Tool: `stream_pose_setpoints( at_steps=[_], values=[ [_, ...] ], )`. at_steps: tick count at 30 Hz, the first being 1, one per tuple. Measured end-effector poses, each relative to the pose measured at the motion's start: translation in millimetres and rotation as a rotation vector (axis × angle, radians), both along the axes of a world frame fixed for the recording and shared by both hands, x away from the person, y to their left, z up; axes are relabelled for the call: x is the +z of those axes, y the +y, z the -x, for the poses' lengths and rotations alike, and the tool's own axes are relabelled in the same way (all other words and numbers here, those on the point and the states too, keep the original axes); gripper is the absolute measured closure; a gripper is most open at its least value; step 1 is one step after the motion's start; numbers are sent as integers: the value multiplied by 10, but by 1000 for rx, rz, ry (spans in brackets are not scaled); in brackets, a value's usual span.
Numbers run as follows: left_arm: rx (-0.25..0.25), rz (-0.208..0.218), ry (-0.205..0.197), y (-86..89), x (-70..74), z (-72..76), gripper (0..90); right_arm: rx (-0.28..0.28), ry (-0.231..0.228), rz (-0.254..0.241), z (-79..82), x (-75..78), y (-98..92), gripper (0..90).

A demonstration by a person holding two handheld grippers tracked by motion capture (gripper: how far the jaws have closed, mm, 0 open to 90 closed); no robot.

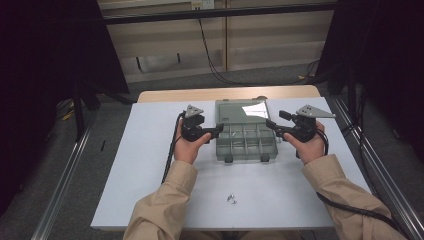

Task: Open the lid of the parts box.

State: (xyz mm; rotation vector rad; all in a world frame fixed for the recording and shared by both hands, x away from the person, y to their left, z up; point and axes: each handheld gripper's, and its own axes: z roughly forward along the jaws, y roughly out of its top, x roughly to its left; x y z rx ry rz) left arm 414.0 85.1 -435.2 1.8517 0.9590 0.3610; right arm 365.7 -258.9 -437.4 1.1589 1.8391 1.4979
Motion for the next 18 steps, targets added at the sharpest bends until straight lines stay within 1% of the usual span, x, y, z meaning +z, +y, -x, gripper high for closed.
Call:
stream_pose_setpoints(
  at_steps=[1, 3, 5, 6, 7, 8, 9, 10, 11, 12, 14, 16, 18],
  values=[
    [0, 0, 0, 0, 0, 0, 143, 0, 0, 0, 0, 0, 0, 298],
    [-10, 13, -5, 9, 11, 30, 130, 15, 1, -11, 50, -6, 3, 283],
    [-12, 23, -8, 14, 23, 62, 125, 17, 1, -13, 62, -7, 4, 277],
    [-21, 21, -14, 21, 27, 73, 116, 23, 2, -12, 85, -5, 1, 271],
    [-20, 22, -14, 26, 29, 89, 110, 23, -6, -18, 100, -6, 3, 266],
    [-22, 22, -15, 32, 30, 103, 105, 28, -3, -21, 120, -3, 2, 261],
    [-25, 31, -15, 40, 31, 121, 101, 31, -4, -25, 136, -2, -1, 255],
    [-31, 29, -25, 62, 39, 149, 93, 36, -6, -26, 167, 1, -12, 249],
    [-39, 30, -26, 74, 45, 167, 92, 40, -3, -31, 185, 6, -13, 245],
    [-33, 38, -25, 78, 50, 189, 85, 40, -6, -33, 201, 8, -13, 241],
    [-42, 37, -29, 105, 59, 213, 80, 44, -8, -28, 220, 11, -16, 240],
    [-45, 54, -27, 143, 65, 255, 67, 52, -11, -26, 271, 9, -20, 228],
    [-45, 45, -29, 166, 72, 279, 65, 55, -9, -24, 283, 6, -25, 225]
  ],
)
